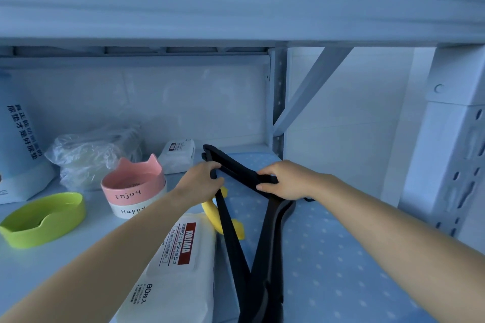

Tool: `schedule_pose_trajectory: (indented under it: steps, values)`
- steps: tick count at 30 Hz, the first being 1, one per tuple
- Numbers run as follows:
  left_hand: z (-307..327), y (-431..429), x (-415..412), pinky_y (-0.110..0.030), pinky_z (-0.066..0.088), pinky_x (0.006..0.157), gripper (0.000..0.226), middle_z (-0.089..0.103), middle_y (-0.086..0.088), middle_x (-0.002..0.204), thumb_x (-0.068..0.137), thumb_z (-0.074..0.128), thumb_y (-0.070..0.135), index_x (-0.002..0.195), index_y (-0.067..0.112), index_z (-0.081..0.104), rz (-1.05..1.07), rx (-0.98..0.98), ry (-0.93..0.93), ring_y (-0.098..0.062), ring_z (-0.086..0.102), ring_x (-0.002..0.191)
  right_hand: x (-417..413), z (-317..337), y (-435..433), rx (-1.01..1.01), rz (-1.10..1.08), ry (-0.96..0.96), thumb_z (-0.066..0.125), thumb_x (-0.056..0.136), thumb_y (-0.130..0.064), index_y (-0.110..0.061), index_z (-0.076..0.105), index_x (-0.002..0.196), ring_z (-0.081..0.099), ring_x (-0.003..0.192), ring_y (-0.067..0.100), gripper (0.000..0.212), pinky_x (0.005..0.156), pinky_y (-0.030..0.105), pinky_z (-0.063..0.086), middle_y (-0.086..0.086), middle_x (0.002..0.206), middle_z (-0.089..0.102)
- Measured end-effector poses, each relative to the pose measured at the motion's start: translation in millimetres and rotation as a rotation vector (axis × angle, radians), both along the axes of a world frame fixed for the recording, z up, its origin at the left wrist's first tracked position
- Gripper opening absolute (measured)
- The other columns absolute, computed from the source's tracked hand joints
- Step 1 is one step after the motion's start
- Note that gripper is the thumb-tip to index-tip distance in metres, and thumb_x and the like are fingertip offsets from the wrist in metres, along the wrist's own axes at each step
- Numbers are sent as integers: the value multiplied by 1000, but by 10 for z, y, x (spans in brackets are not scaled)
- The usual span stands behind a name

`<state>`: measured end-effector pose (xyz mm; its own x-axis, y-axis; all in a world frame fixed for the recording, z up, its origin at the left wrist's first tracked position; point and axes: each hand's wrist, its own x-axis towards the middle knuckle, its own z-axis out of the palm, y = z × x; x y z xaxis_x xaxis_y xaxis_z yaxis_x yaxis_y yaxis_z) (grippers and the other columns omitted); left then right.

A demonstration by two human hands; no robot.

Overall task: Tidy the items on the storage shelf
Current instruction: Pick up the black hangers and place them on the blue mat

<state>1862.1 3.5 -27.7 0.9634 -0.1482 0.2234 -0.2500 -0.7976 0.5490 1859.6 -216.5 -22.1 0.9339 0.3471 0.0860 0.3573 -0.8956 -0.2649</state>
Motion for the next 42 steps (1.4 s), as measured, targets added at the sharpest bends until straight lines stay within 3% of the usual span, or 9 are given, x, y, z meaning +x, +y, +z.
schedule_pose_trajectory:
  steps: [2, 5, 12, 18, 22, 25, 30, 38, 42]
  values:
    - [-3, 6, -104, -16, 34, 83, 47, 47, -2, 134, 91, 52, 31, 136, 17, 45, -2, 72, -62, -13, 54, 111, -62, -5, -51, 70, 21, -48, 44, 95, -46, -23, 42, 139, 36, 134, 13, 50, 110, 28, 28, -4, 147, 39]
    - [39, -26, -308, -16, 24, 92, 42, 39, 1, 144, 91, 54, 36, 130, 23, 51, -54, 112, -126, -13, 38, 131, -209, -8, -174, 131, 37, -138, 43, 97, -37, -22, 48, 135, 42, 129, 12, 41, 107, 26, 31, -4, 141, 46]
    - [143, -361, -792, -14, 32, 86, 31, 57, 19, 121, 87, 54, 44, 115, 33, 60, -209, 221, -66, 7, 44, 101, -652, -121, -262, 69, 161, -283, 55, 89, -20, -23, 57, 125, 53, 103, 7, 36, 87, 22, 41, -8, 125, 57]
    - [90, -451, -1100, -9, 43, 75, 25, 63, 25, 83, 85, 54, 49, 99, 34, 69, -186, 242, -7, 8, 59, 83, -887, -282, -245, 30, 275, -292, 62, 86, -19, -29, 51, 130, 47, 116, 16, 46, 92, 35, 44, -6, 129, 49]
    - [43, -468, -1250, -17, 45, 86, 24, 69, 18, 89, 86, 56, 47, 101, 33, 69, -142, 211, 15, 7, 58, 92, -879, -332, -271, 32, 281, -315, 60, 89, -23, -30, 46, 136, 43, 122, 18, 49, 96, 32, 40, -3, 135, 46]
    - [13, -518, -1344, -12, 43, 78, 30, 69, 18, 86, 76, 62, 56, 96, 36, 69, -102, 146, 37, 8, 58, 91, -844, -334, -274, 57, 292, -310, 61, 89, -21, -27, 49, 135, 48, 117, 20, 49, 93, 34, 43, -1, 129, 52]
    - [-17, -594, -1426, -27, 52, 77, 25, 70, 11, 78, 64, 72, 49, 87, 40, 70, -49, 128, 62, -4, 63, 79, -785, -401, -275, 106, 290, -285, 63, 88, -23, -28, 53, 132, 51, 118, 20, 45, 91, 32, 43, 0, 126, 56]
    - [-5, -604, -1409, -25, 50, 69, 28, 69, 6, 74, 61, 76, 50, 84, 35, 70, 19, 117, 82, -5, 60, 64, -627, -455, -215, 110, 256, -275, 57, 87, 0, -37, 50, 131, 39, 133, 19, 57, 106, 29, 35, 1, 145, 43]
    - [24, -610, -1353, -19, 47, 65, 38, 70, 10, 80, 56, 81, 46, 90, 33, 70, 28, 111, 122, 2, 61, 70, -572, -475, -209, 136, 263, -253, 61, 89, -11, -34, 50, 132, 39, 133, 19, 50, 106, 26, 34, 1, 144, 44]
